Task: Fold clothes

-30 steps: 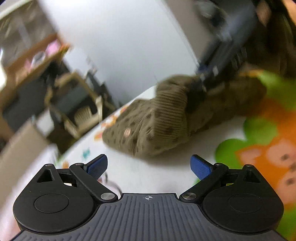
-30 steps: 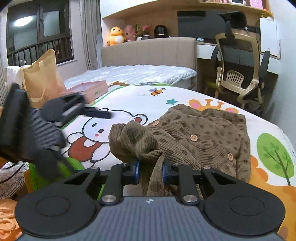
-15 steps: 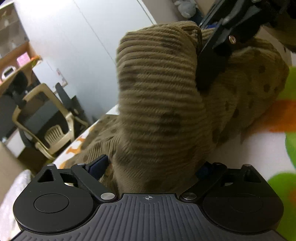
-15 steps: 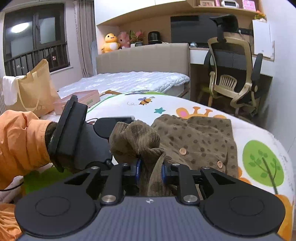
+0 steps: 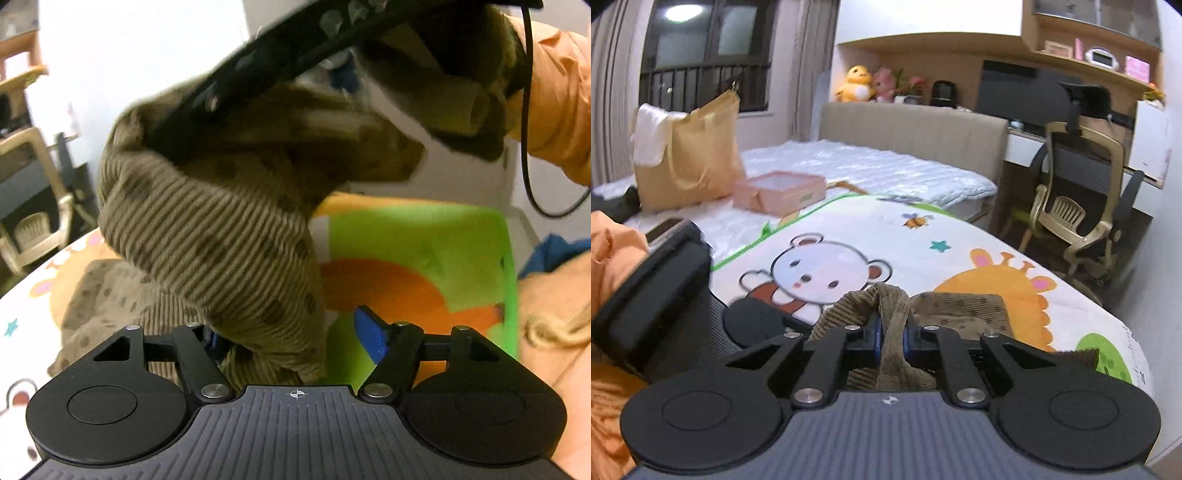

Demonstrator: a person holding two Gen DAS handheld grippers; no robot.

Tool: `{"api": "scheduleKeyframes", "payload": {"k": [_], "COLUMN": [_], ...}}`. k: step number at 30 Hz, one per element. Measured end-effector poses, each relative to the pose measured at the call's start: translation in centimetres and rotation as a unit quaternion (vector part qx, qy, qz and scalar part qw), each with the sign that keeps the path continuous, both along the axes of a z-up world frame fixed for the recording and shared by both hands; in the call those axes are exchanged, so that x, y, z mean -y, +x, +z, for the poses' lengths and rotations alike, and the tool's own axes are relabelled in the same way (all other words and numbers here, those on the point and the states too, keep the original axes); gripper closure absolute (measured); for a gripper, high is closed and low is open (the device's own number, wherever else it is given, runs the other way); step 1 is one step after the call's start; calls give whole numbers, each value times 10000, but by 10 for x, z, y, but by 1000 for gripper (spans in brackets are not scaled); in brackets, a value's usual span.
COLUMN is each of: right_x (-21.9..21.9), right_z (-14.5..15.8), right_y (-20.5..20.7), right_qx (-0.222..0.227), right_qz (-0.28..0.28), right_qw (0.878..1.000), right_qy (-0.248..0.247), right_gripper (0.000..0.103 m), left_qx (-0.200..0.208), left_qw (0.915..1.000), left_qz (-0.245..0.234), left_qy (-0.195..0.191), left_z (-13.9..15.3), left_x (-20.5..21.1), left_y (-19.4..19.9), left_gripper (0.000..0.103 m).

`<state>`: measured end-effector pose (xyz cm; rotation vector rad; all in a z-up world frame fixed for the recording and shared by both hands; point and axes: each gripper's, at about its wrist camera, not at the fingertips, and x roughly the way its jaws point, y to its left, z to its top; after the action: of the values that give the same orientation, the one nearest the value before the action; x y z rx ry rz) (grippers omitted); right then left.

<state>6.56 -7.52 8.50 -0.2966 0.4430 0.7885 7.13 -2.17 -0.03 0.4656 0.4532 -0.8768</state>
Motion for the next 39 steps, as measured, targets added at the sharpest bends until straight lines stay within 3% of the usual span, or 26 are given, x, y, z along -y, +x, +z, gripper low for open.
{"api": "scheduleKeyframes", "payload": {"k": [4, 7, 10, 11, 12, 14, 15, 16, 19, 22, 25, 28, 31, 33, 36, 38, 39], "right_x": [1, 8, 20, 26, 33, 47, 53, 56, 65, 56, 42, 18, 0, 10, 49, 65, 67], "right_z": [-1, -1, 4, 6, 10, 16, 18, 15, 7, -10, -28, -52, -68, -54, -14, 3, 6], "right_y": [1, 2, -1, -2, -5, -10, -12, -12, -12, -9, -10, -5, 11, 29, 75, 99, 106], "right_qx": [-19, 0, 158, 233, 371, 614, 719, 710, 685, 393, 5, -638, -845, -521, -179, 346, 521], "right_qz": [-27, -79, -237, -304, -401, -591, -683, -742, -920, -708, -276, 381, 528, 158, -1173, -2213, -2432], "right_qw": [10000, 9999, 9995, 9991, 9981, 9956, 9942, 9939, 9929, 9963, 9991, 9968, 9950, 9985, 9877, 9665, 9608], "right_qy": [55, 90, 162, 197, 268, 381, 422, 395, 313, 282, 322, 282, -107, -36, 1022, 1253, 1223], "right_gripper": [93, 93, 89, 78, 57, 33, 32, 31, 21, 21, 21, 21, 23, 27, 27, 26, 26], "left_qx": [745, 573, -85, -334, -580, -772, -876, -980, -1680, -1833, -2171, -2309, -2272, -2267, -2317, -2383, -2411], "left_qw": [9961, 9963, 9946, 9922, 9888, 9830, 9781, 9725, 9302, 9059, 8739, 8623, 8676, 8691, 8684, 8660, 8646], "left_qz": [465, 588, 672, 725, 778, 986, 1152, 1319, 2076, 2637, 3042, 3143, 3081, 3056, 3010, 2990, 2994], "left_qy": [24, -263, -788, -960, -1129, -1340, -1495, -1651, -2519, -2760, -3109, -3230, -3173, -3160, -3188, -3223, -3236], "left_z": [6, 19, 31, 33, 35, 39, 41, 43, 45, 38, 31, 29, 31, 33, 32, 28, 26], "left_x": [8, 11, 9, 7, 4, -1, -6, -12, -44, -73, -101, -105, -108, -114, -118, -122, -124], "left_y": [-14, -2, 20, 28, 36, 47, 52, 58, 83, 104, 114, 128, 132, 132, 118, 120, 122], "left_gripper": [27, 27, 48, 57, 60, 65, 66, 67, 67, 66, 65, 63, 62, 60, 53, 49, 48]}}
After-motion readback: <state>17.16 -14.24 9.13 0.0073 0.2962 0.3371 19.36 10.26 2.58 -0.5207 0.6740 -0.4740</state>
